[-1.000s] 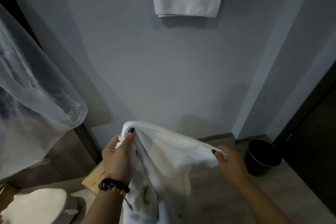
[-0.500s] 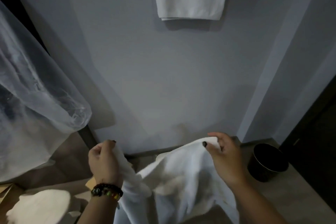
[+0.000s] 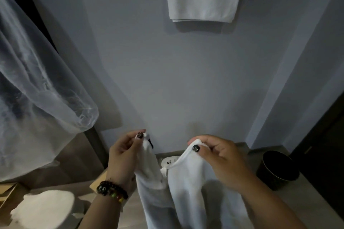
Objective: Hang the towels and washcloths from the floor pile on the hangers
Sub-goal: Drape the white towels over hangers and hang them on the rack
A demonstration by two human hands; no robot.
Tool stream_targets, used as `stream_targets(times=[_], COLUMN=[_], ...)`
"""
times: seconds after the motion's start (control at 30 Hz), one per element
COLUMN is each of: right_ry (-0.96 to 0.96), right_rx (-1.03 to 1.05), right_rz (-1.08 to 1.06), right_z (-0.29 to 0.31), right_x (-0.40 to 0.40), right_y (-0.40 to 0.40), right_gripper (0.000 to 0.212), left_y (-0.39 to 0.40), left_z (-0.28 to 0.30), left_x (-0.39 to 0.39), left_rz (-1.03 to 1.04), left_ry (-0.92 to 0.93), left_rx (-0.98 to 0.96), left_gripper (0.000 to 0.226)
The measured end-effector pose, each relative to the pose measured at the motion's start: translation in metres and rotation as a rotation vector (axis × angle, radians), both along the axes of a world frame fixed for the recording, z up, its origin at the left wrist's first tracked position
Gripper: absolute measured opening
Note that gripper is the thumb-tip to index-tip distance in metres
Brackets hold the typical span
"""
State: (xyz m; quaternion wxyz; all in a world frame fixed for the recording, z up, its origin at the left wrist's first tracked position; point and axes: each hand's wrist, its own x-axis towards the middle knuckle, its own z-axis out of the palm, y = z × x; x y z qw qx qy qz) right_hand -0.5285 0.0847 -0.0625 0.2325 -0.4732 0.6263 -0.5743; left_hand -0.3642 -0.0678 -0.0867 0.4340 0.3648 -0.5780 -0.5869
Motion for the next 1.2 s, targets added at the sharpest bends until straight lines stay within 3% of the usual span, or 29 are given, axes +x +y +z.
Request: stream_targets(times=[0.17,0.37,0.47,0.57,0.7,0.93,1.13,1.2], right_ry=[-0.017,-0.17,-0.242,-0.216,-0.127,-0.196,-0.141,-0.139], right_rx=[-0.051,-0.09,-0.111,-0.12,-0.194,-0.267,-0.299,-0.293], right_rz=[0.14,0.195,0.18,0.099,0.084,0.112,-0.05,-0.105], right_z=[0.011,0.026,0.031,0.031,0.028,0.022,0.024,0.025], right_x=[0.012,0.025,0.028,0.027,0.031,0.037,0.043,0.045], right_y=[0.002,0.006,0.006,0.006,0.002,0.002,0.003,0.005], right_gripper=[0.016,0.015,0.013,0.015,0.02,0.018,0.01,0.017], left_y=[0.016,0.035,0.047,0.05,0.047,0.045,0.048,0.048], left_z=[0.021,0.04,0.045,0.047,0.05,0.053,0.051,0.05], left_x=[-0.012,-0.019,-0.019,-0.015,-0.009,0.002,0.003,0.005], left_rz=[-0.168,-0.433,-0.559,-0.639,-0.628,-0.598,-0.475,-0.462], left_ry=[0.031,0.249,0.388,0.411,0.348,0.141,0.155,0.168], left_rx=[-0.06,-0.06,-0.036,-0.053,-0.156,-0.346,-0.371,-0.359], left_gripper=[0.016,0.032,0.02,0.011,0.007,0.012,0.012,0.012])
